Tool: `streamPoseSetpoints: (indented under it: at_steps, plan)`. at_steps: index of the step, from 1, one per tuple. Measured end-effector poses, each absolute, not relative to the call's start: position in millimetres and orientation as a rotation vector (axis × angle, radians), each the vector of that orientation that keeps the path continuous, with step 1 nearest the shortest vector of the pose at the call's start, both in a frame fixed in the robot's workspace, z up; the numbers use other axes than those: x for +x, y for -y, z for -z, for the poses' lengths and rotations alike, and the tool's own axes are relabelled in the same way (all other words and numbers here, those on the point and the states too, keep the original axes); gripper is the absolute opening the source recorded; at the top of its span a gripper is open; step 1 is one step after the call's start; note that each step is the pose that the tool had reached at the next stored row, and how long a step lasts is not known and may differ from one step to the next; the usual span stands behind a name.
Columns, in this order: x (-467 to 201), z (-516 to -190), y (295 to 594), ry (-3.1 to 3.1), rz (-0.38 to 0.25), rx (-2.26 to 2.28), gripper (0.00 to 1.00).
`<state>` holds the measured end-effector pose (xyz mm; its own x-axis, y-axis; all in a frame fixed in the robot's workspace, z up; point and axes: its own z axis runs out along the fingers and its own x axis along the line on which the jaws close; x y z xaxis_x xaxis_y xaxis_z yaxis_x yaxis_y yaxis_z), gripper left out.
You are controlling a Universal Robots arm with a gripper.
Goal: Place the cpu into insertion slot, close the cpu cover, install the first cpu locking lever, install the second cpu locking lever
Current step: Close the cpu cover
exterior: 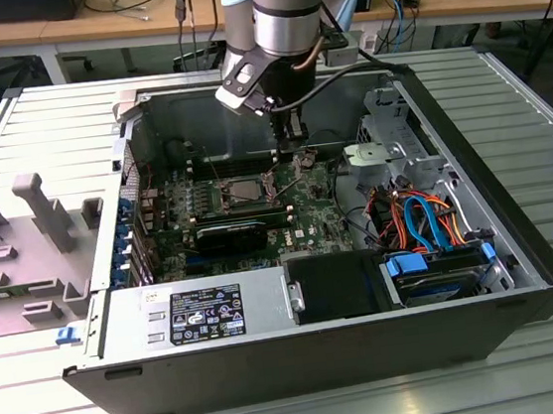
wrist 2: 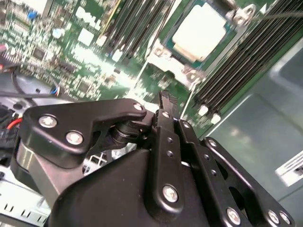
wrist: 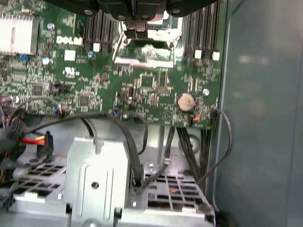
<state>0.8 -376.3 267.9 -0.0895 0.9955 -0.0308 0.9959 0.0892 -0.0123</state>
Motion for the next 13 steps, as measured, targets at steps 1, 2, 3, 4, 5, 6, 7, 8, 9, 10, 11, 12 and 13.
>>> streamPoseSetpoints:
  at_steps: [1, 2, 3, 4, 5, 6, 7, 8, 9, 10, 11, 12, 13]
  plan:
    - [6.1, -267.9, 376.3, -2.309, 0.049, 2.111, 0.11]
    - [10.7, -267.9, 376.2, -2.310, 0.051, 2.112, 0.11]
    - [18.9, -267.6, 376.2, -2.313, 0.057, 2.114, 0.11]
    - [23.7, -267.4, 376.2, -2.316, 0.062, 2.116, 0.11]
    - [28.2, -267.0, 376.2, -2.318, 0.067, 2.119, 0.11]
    - [34.5, -265.8, 376.3, -2.323, 0.076, 2.122, 0.11]
    - [39.0, -264.3, 376.3, -2.326, 0.083, 2.126, 0.11]
    - [42.1, -263.0, 376.2, -2.328, 0.087, 2.127, 0.11]
    - [49.2, -259.8, 376.2, -2.332, 0.095, 2.131, 0.11]
    - [53.0, -257.7, 376.2, -2.335, 0.100, 2.133, 0.11]
    - [54.1, -255.3, 375.9, -2.337, 0.103, 2.134, 0.11]
    - [54.1, -254.1, 375.4, -2.337, 0.102, 2.135, 0.11]
    - [54.1, -253.5, 375.0, -2.339, 0.098, 2.137, 0.11]
